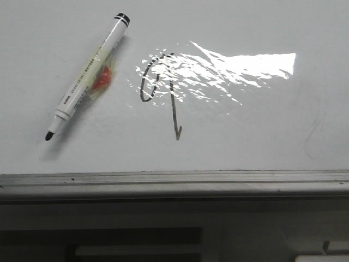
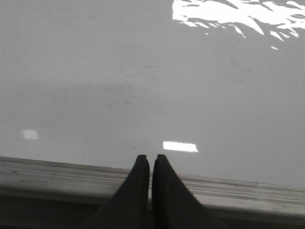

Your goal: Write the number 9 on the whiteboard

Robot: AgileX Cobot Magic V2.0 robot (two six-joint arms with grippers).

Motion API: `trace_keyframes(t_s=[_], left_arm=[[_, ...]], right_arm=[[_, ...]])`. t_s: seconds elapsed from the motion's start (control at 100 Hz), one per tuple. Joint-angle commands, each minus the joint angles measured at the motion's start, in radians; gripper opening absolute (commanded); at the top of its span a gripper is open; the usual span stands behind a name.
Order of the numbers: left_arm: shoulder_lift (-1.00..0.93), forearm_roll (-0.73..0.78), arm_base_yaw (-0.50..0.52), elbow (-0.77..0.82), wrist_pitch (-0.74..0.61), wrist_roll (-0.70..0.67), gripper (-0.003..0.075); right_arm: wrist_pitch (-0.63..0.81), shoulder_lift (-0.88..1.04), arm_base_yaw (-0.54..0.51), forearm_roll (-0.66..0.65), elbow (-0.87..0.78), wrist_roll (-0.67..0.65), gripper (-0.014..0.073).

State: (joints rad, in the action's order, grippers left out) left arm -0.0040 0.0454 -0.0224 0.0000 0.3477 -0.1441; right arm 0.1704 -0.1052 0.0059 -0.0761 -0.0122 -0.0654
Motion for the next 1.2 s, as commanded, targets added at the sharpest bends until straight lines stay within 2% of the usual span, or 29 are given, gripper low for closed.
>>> trace_keyframes(t_s=[0.0,0.23,0.41,1.19], left_arm=[[-0.027,0.004,0.004,0.02,-0.036,-0.008,-0.002],[-0.027,0.004,0.004,0.02,-0.036,-0.008,-0.002],[-0.027,0.004,0.004,0.02,-0.04,-0.008,-0.002],[-0.027,0.004,0.004,0.02,-0.04,-0.008,-0.002]], right_arm=[[0.015,0.021,-0.052,-0.017,-0.028,-0.037,-0.0032],[-0.318,0.109,-0.1,-0.003,-0.026,-0.037,-0.0032],[-0.485,0.132,-0.108,-0.003,-0.028,-0.037,-0.0032],[-0.48,0.132,-0.108,-0.014,-0.028,-0.027,-0.0032]])
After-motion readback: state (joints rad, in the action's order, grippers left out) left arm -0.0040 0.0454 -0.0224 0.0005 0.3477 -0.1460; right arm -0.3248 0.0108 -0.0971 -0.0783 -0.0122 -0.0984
